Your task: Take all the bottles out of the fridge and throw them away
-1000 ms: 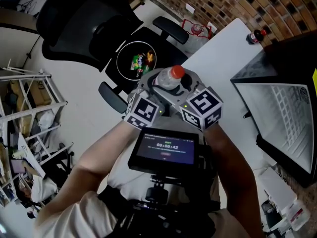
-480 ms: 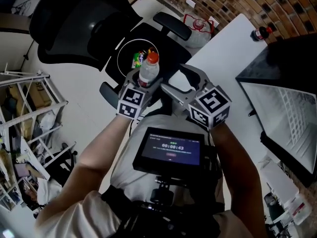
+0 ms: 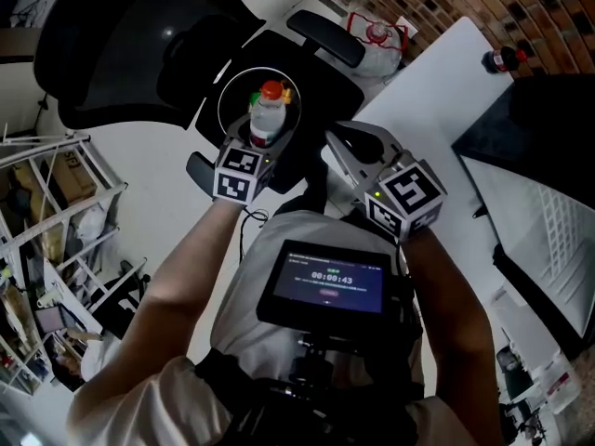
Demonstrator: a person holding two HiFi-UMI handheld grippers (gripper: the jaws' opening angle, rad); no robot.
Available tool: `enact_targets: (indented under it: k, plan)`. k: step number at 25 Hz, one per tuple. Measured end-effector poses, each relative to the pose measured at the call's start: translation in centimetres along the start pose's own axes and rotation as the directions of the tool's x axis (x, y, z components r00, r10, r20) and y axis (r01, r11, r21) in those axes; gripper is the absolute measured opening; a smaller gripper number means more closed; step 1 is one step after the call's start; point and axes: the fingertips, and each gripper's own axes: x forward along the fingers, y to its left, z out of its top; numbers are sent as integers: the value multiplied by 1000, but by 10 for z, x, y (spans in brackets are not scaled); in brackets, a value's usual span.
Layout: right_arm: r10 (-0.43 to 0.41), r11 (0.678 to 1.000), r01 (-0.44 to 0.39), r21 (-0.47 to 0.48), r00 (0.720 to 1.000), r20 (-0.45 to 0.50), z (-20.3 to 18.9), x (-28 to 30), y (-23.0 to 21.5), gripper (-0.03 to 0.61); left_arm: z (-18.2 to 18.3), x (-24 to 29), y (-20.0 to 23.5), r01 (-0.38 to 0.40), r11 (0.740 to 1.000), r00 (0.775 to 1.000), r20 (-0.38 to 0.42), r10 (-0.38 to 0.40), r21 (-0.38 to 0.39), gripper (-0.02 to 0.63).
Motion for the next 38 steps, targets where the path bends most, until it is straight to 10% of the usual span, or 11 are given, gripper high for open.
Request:
enact_targets:
  k: [15,38]
  plan:
    - [-76,993,86,78,991,-114,-35,9,-27,2,-67,65,65,3,1000,975,-221,4,31,304]
    - [-30,994,50,98,980,-197,-78,58,-25,2,-143,117,82,53,997,828,-560,-15,52,305]
